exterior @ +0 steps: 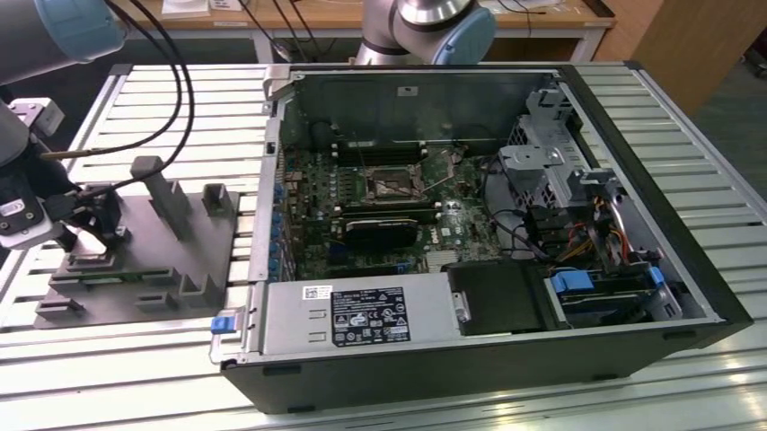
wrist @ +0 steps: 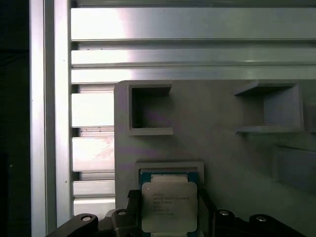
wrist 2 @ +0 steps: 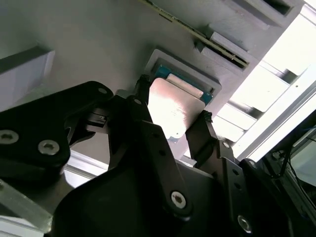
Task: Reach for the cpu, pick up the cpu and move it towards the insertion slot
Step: 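Pick up the cpu and move it towards the insertion slot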
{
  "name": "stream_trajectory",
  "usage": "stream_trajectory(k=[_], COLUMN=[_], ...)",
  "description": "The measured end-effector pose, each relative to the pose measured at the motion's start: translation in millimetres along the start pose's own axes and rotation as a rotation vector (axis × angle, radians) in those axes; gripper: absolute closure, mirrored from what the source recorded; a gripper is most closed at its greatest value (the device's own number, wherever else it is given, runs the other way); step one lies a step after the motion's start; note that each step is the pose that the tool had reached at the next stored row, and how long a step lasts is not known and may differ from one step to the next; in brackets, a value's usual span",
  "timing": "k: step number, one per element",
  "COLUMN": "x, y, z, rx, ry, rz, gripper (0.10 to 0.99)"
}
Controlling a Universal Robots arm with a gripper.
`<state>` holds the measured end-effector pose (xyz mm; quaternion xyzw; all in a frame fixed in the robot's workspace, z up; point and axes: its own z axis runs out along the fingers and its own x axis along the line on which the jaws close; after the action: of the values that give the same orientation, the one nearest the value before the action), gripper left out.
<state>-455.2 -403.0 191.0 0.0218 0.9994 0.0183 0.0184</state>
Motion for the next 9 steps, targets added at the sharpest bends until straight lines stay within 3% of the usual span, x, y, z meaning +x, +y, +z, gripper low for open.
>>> stream_trajectory(k=[9], x=[-0.5], y=[0.5], z=[-13.9], rx=[0.000], ry=[0.0000], rz=[0.000], gripper=[0.545])
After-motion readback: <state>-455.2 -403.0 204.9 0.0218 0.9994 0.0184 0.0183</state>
